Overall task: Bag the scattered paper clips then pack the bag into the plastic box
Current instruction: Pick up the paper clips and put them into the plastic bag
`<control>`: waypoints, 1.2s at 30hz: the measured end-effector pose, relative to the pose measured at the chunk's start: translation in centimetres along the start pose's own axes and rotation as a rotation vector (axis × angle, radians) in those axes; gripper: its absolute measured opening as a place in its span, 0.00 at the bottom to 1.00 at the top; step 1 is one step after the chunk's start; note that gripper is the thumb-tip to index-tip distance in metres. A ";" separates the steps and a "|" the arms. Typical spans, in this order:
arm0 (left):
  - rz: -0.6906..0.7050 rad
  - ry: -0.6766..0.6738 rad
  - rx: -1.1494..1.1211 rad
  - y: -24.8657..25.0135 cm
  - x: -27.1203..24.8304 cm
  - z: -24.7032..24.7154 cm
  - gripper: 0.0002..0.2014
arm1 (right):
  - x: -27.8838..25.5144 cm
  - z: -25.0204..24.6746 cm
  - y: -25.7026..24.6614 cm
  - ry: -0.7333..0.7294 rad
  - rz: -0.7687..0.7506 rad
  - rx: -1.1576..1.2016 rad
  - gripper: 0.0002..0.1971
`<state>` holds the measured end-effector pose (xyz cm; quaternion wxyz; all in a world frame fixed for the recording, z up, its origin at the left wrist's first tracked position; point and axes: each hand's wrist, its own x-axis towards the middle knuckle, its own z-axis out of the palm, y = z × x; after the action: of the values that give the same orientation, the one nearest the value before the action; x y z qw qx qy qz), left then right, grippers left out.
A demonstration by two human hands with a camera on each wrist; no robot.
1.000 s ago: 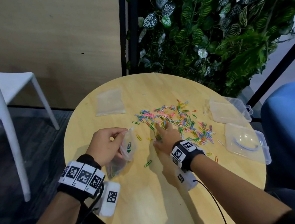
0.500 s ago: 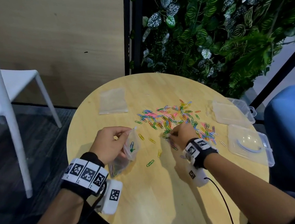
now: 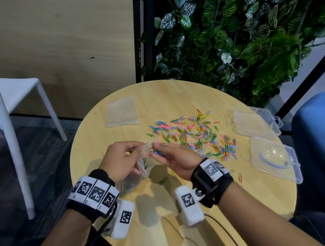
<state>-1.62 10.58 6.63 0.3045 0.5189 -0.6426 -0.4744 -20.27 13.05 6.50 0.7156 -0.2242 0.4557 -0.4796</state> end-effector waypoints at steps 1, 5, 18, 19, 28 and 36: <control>0.002 0.001 -0.003 0.0 0.0 0.0 0.11 | 0.2 0.8 0.7 0.002 0.001 -0.061 0.09; -0.005 -0.010 0.014 0.2 -0.3 -0.1 0.11 | 1.3 1.7 1.7 0.070 -0.085 -0.495 0.11; -0.004 0.089 -0.055 0.3 0.4 -2.5 0.11 | 2.0 2.1 -5.4 -0.201 -0.403 -1.310 0.09; -0.008 0.114 -0.069 0.2 0.5 -2.9 0.11 | 3.7 1.1 -6.0 -0.102 -0.412 -1.348 0.10; -0.002 0.185 -0.054 -0.3 1.2 -3.9 0.11 | 15.8 -1.9 -5.8 0.096 -0.097 -1.961 0.31; 0.015 0.171 -0.012 -0.3 1.4 -3.5 0.11 | 13.5 0.6 -1.6 -0.106 -0.246 -2.277 0.13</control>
<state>1.18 8.18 7.46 0.3647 0.5508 -0.6154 -0.4300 -18.81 0.24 2.06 0.0639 -0.8047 0.5697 0.1545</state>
